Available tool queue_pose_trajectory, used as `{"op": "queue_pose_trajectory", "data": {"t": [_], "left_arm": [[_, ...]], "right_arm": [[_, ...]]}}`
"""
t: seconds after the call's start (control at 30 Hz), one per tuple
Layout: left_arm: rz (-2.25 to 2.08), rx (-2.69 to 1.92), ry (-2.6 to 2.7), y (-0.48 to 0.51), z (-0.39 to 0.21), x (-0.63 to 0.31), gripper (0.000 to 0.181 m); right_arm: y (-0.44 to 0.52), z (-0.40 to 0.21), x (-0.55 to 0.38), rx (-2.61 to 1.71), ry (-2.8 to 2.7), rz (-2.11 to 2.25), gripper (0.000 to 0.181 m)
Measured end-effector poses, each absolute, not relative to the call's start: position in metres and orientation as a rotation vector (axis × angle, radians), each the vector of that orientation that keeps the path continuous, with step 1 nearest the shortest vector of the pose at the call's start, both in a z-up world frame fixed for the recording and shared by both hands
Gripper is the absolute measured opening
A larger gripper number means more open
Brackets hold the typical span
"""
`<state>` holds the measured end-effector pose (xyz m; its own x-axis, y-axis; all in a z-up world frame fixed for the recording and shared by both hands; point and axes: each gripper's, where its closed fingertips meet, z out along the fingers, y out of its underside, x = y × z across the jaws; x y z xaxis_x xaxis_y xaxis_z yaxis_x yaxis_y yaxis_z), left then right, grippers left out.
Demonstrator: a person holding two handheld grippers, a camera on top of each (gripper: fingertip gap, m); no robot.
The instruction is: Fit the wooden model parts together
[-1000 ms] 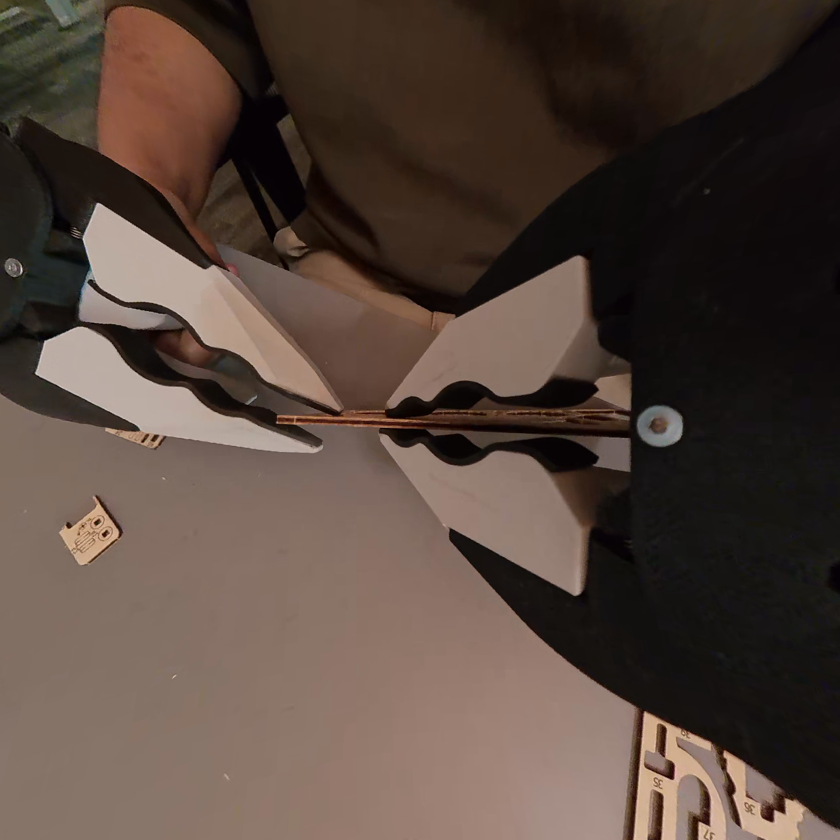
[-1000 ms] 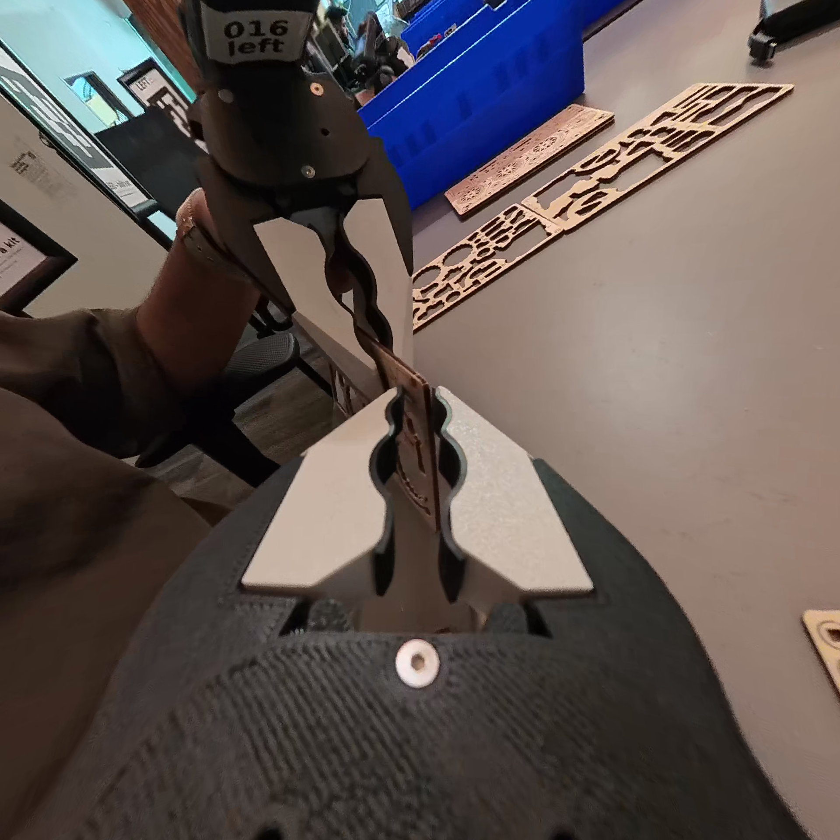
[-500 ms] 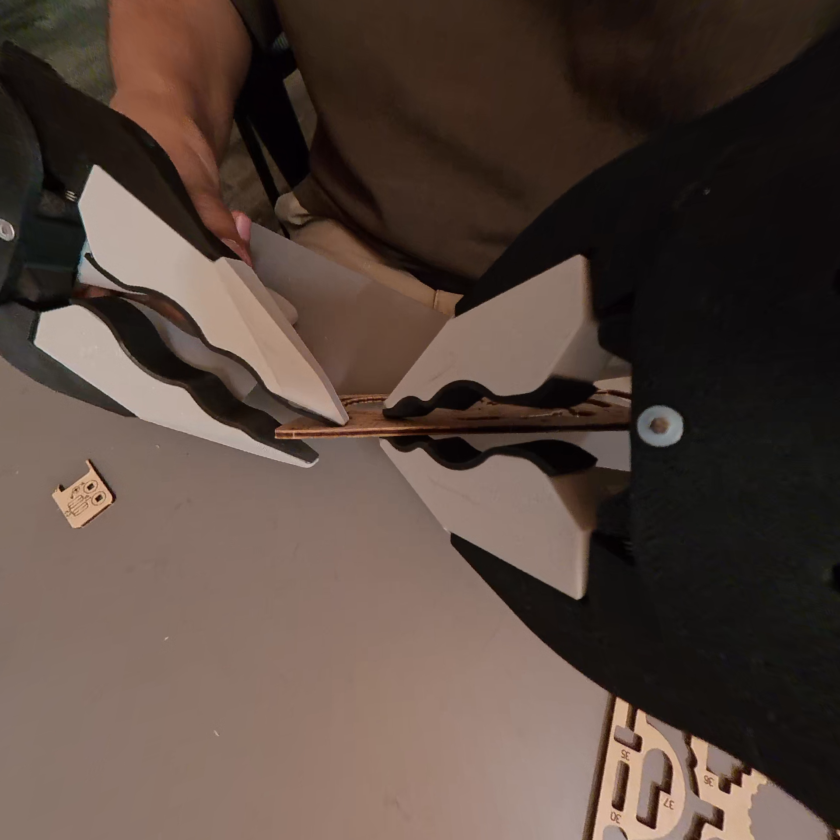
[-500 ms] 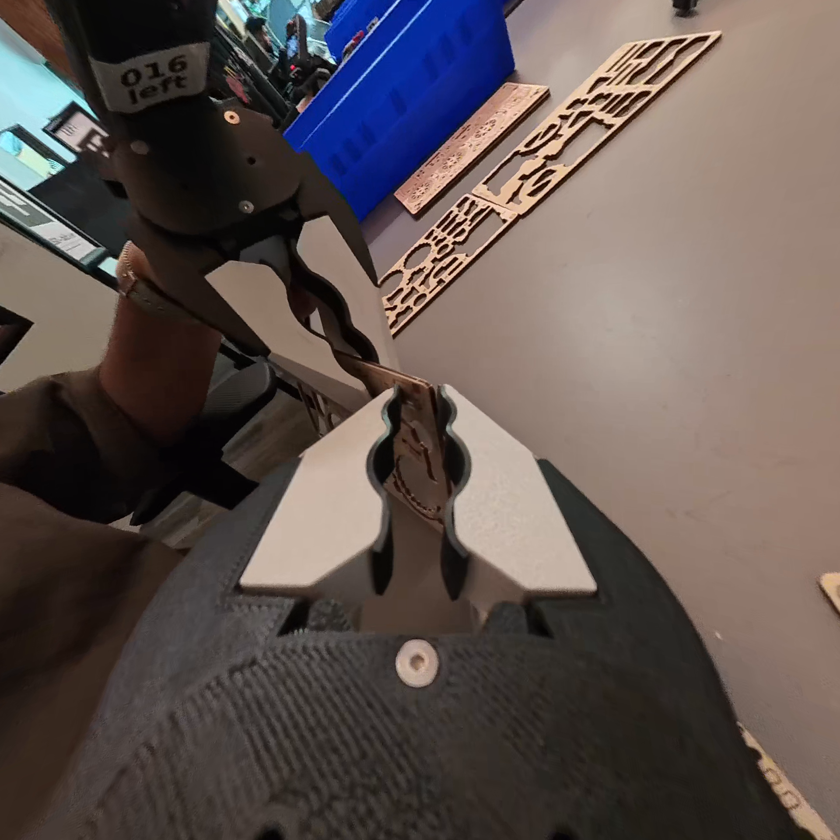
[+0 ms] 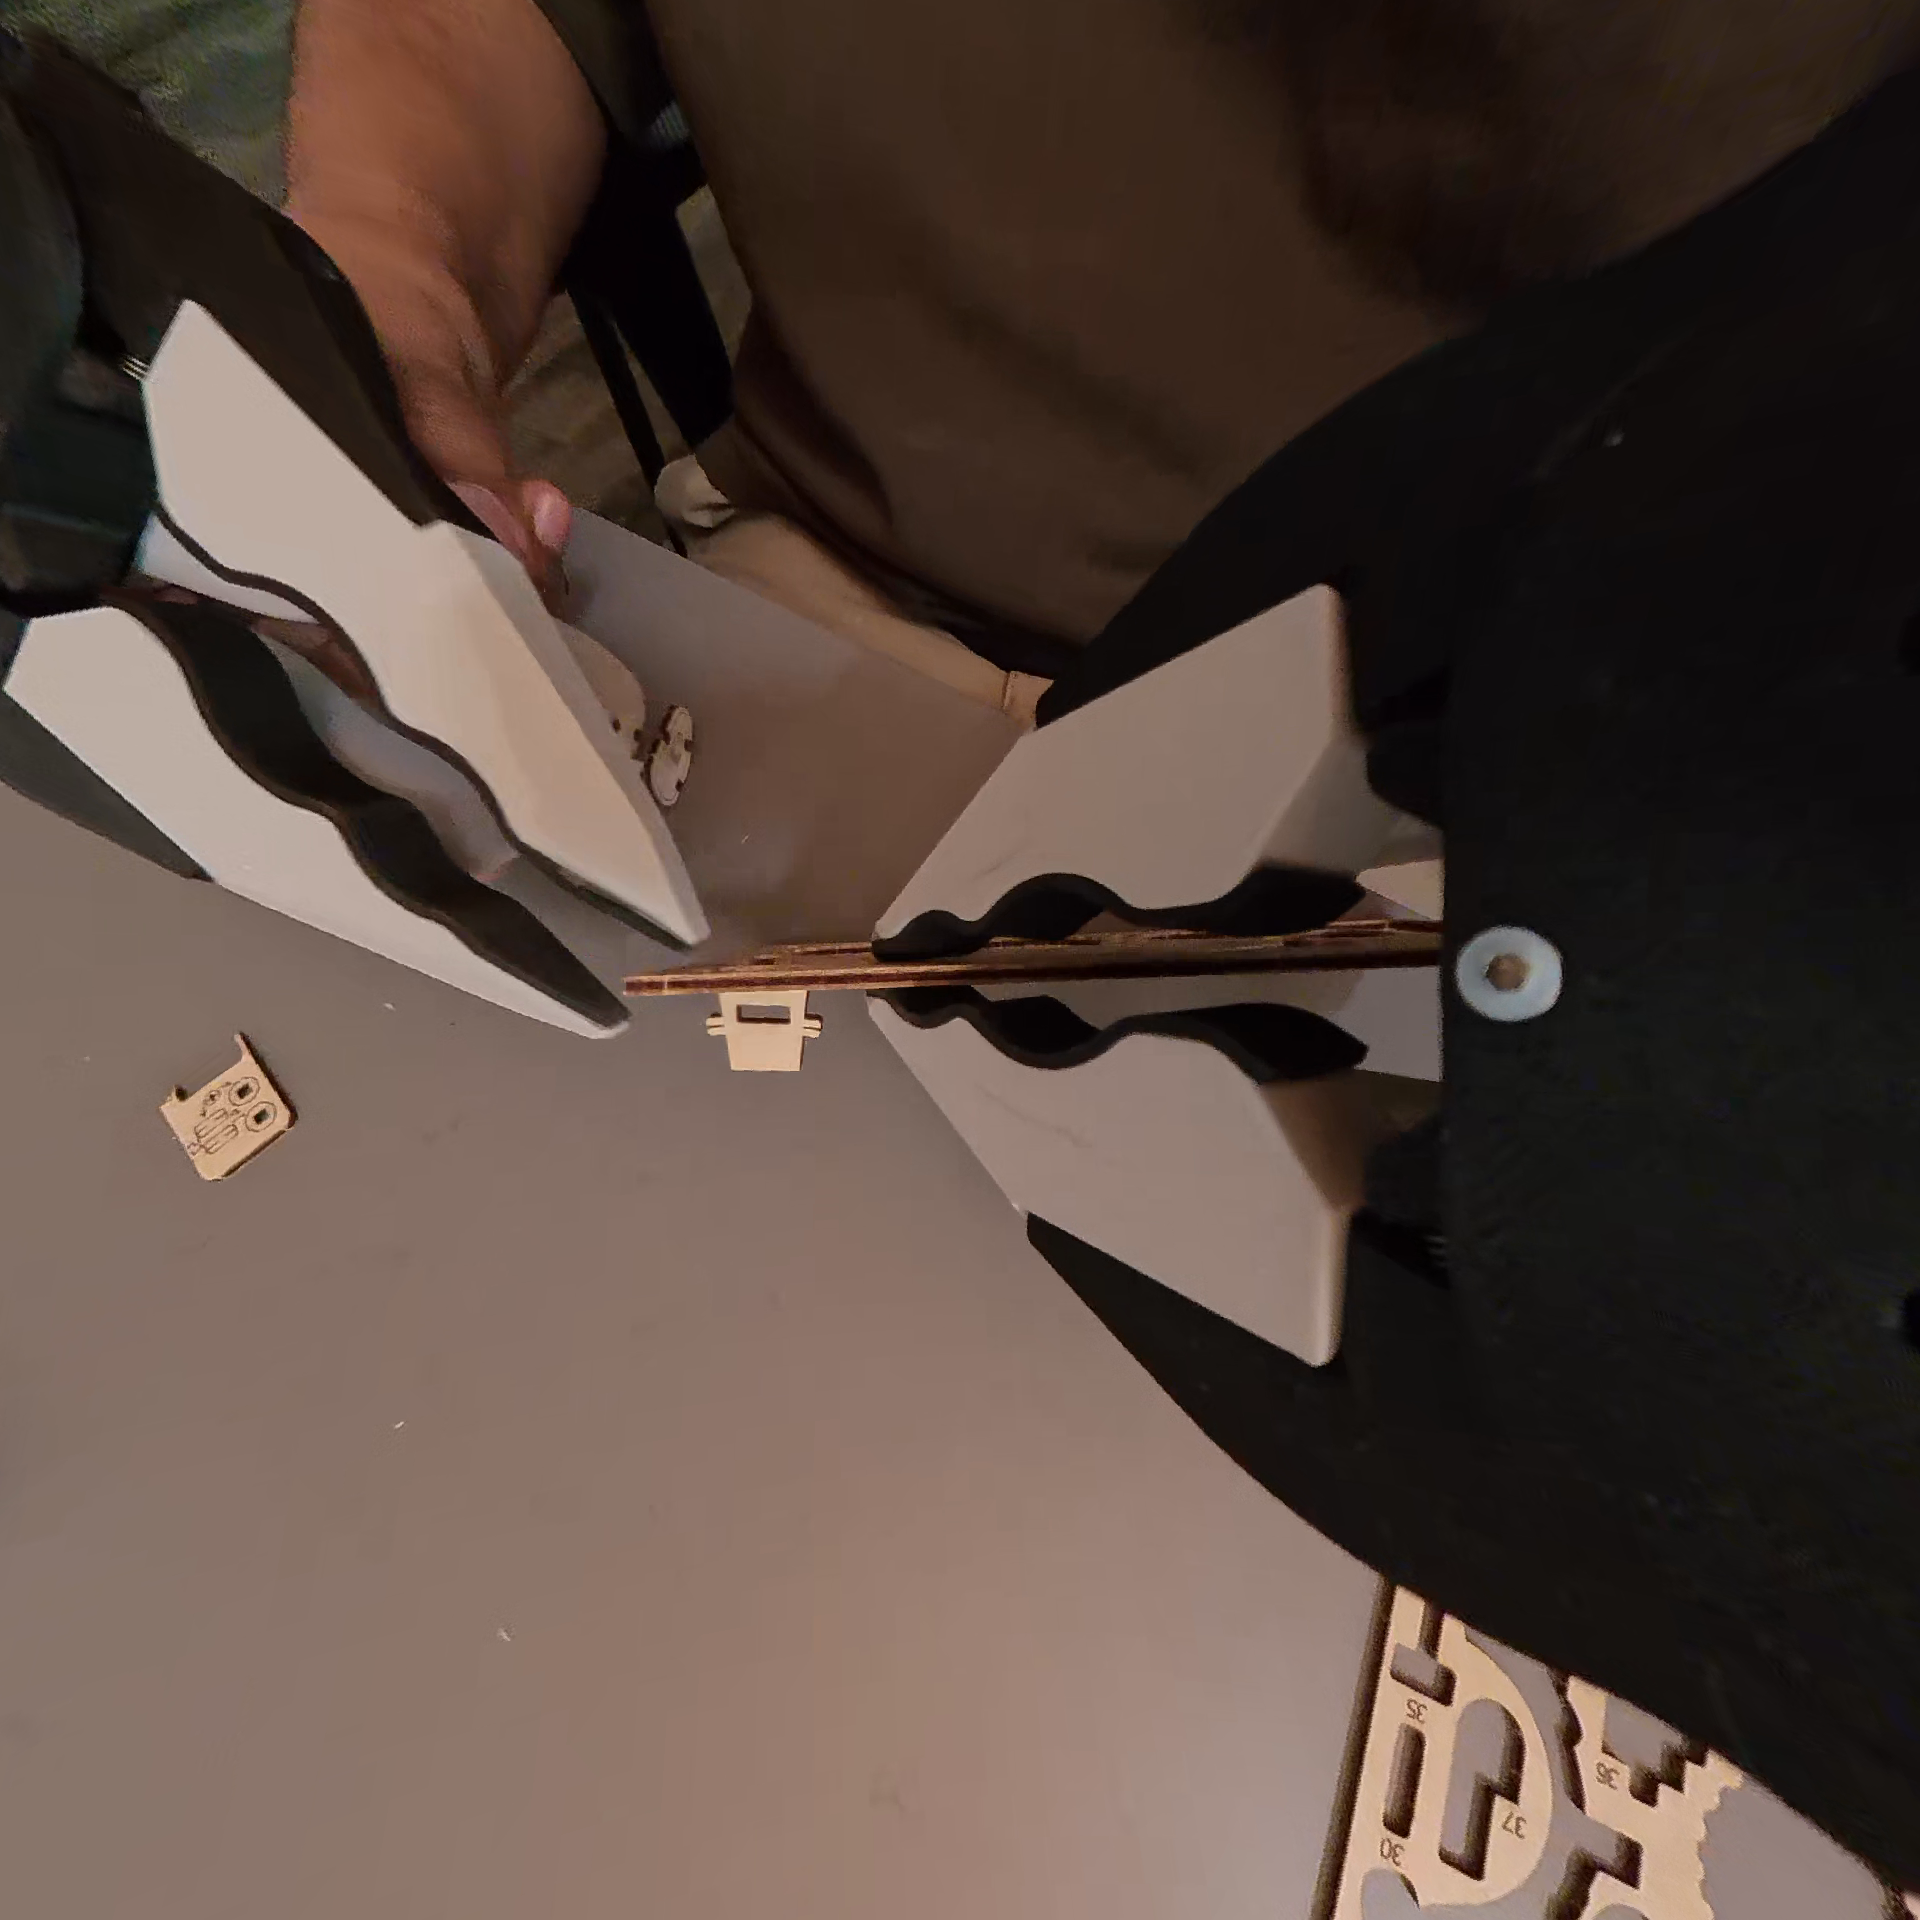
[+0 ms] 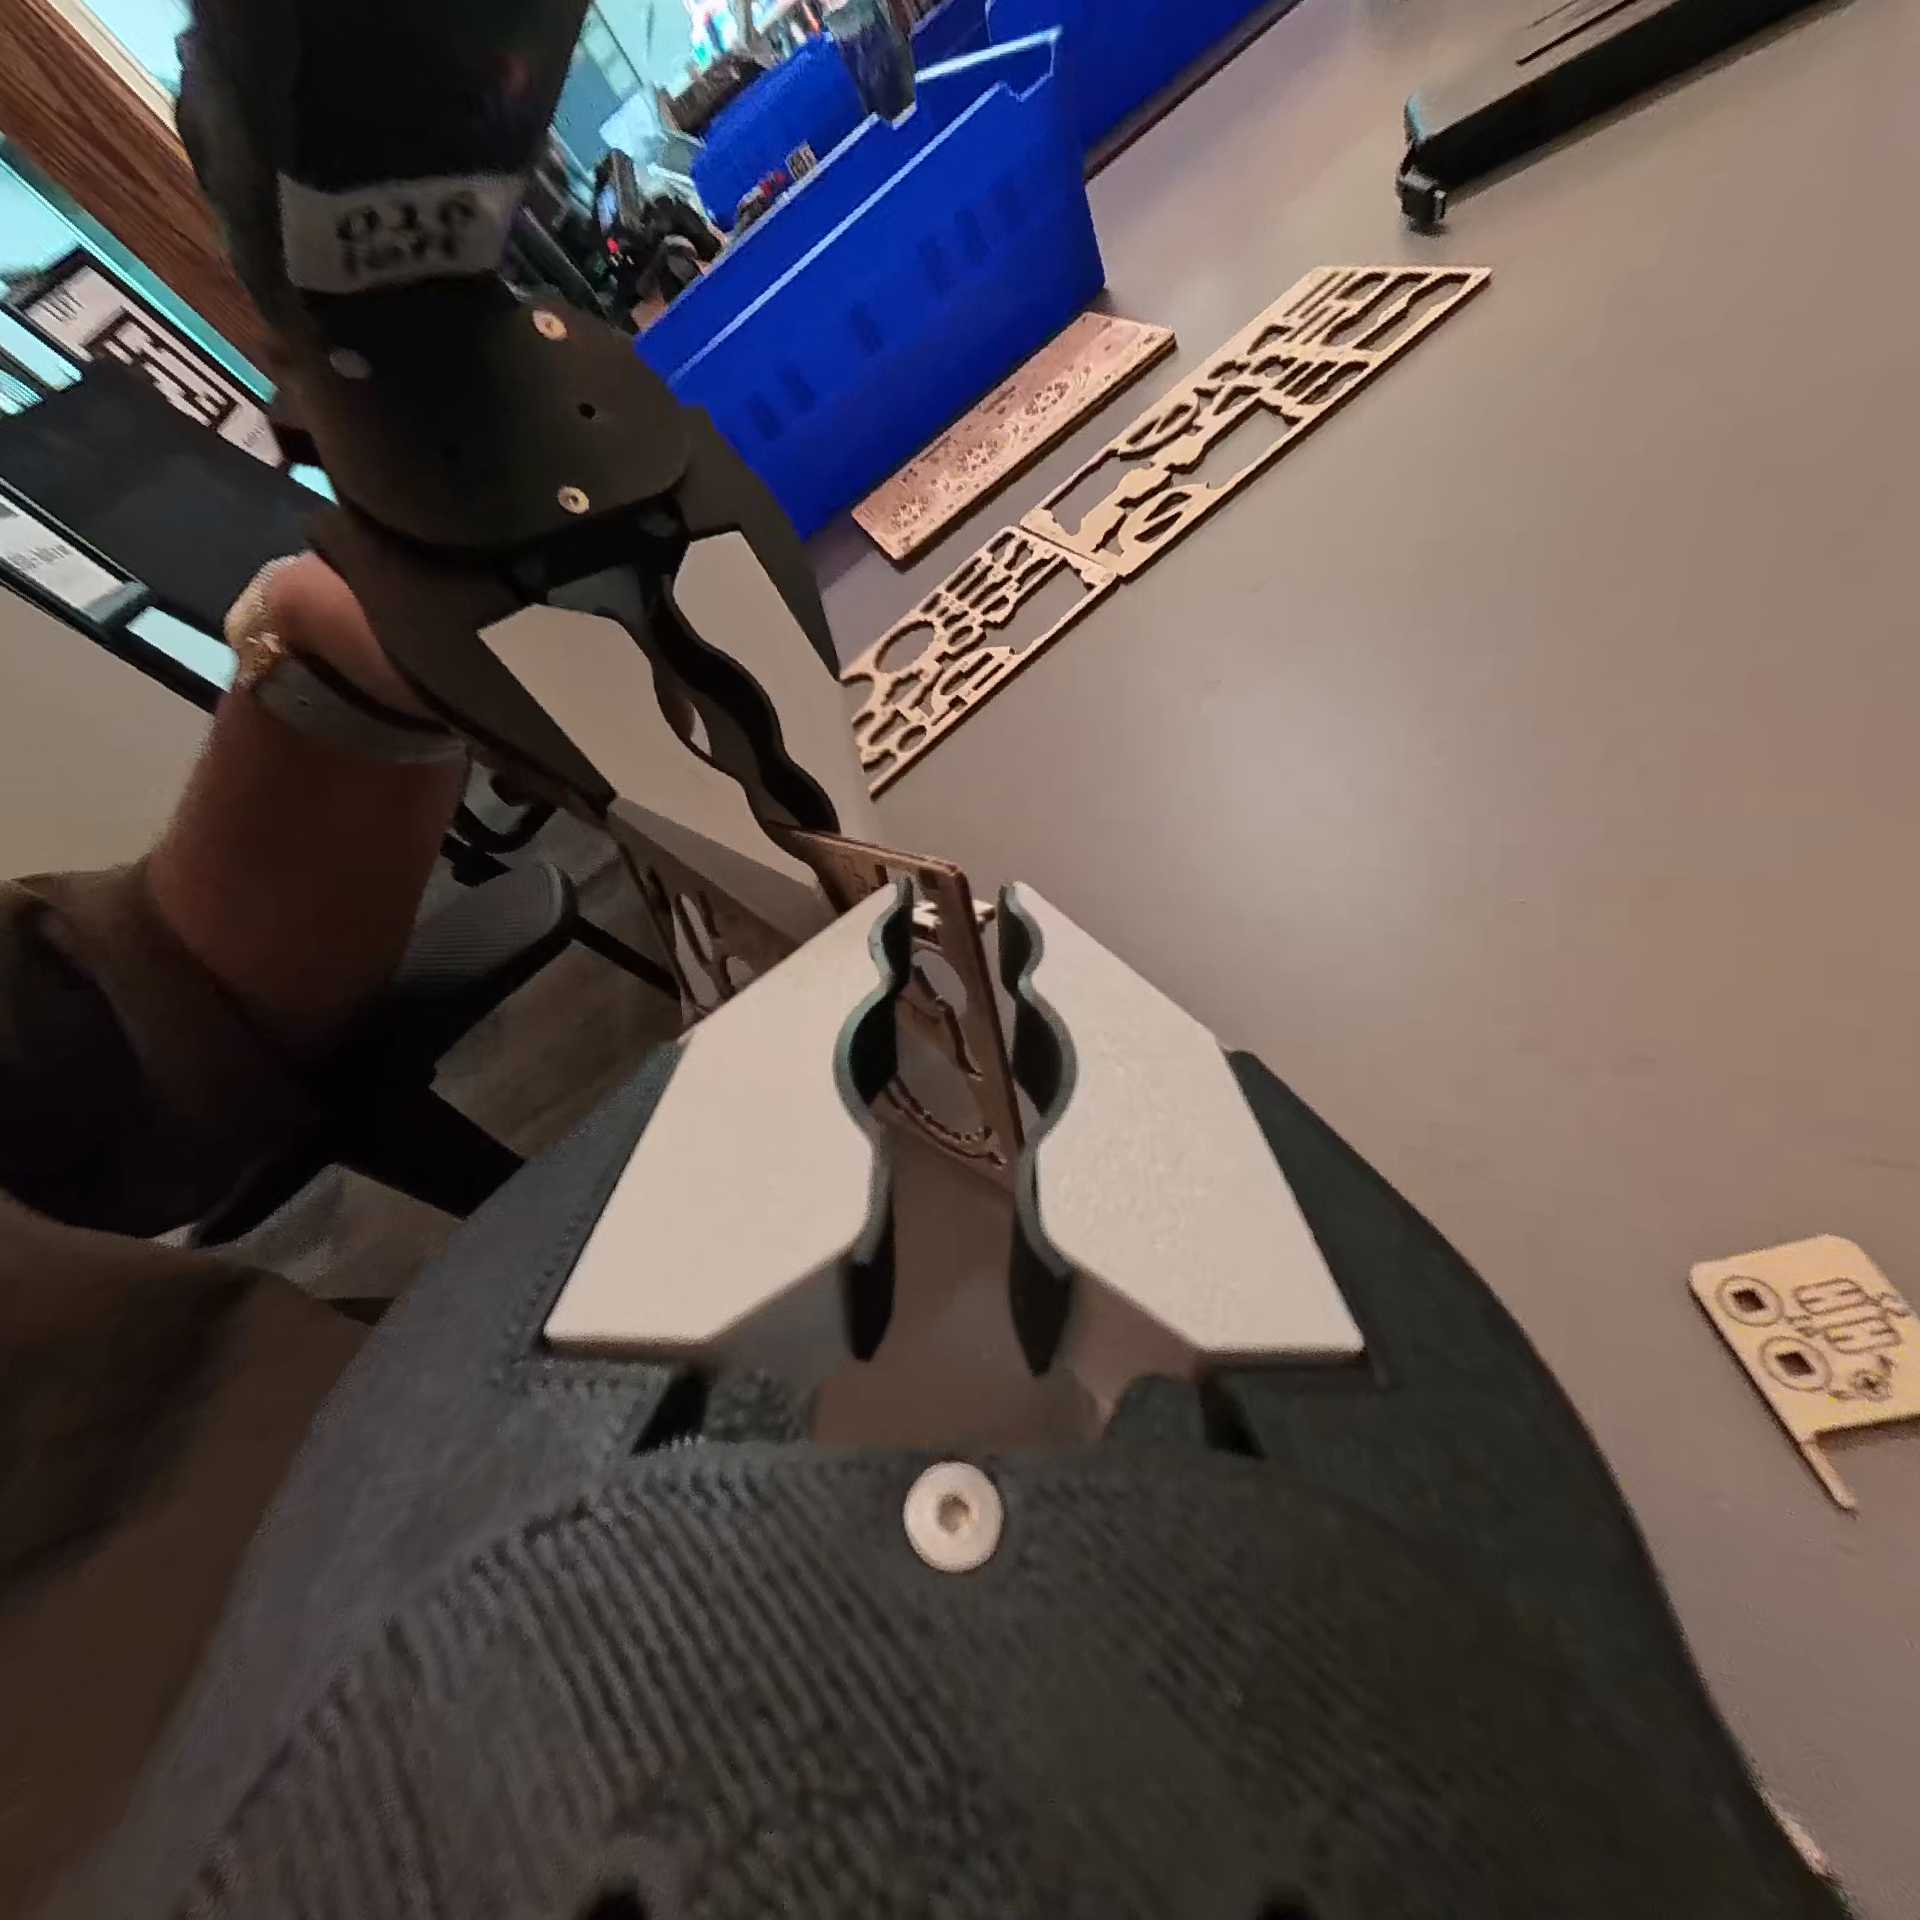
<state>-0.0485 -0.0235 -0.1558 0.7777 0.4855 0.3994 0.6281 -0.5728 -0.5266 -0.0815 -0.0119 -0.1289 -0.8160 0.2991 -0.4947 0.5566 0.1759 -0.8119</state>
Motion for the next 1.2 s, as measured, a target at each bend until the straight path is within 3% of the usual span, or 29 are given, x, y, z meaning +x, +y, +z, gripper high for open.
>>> {"op": "queue_pose_trajectory", "data": {"t": [0.03,0.5,0.8,0.97,1.13,1.2], "left_arm": [[-0.281,-2.289,-0.826,-0.024,-0.156,-0.049,0.002],[-0.212,-2.375,-0.426,-0.020,-0.140,-0.021,0.003],[-0.752,-1.825,-0.404,-0.012,-0.081,-0.004,0.002],[-1.029,-1.603,-0.413,-0.011,-0.070,0.003,0.001],[-1.098,-1.622,-0.376,0.000,-0.076,0.016,0.001],[-1.119,-1.615,-0.362,0.002,-0.075,0.020,0.001]], "right_arm": [[-0.010,-0.127,-0.083,0.830,2.204,-1.700,0.014],[0.013,-0.112,-0.094,0.709,2.054,-1.783,0.018],[0.002,-0.105,-0.050,0.149,2.309,-1.931,0.035],[-0.004,-0.076,-0.029,-0.140,2.467,-2.185,0.028],[-0.010,-0.079,-0.012,-0.215,2.472,-2.149,0.030],[-0.011,-0.080,-0.007,-0.245,2.464,-2.139,0.020]]}}
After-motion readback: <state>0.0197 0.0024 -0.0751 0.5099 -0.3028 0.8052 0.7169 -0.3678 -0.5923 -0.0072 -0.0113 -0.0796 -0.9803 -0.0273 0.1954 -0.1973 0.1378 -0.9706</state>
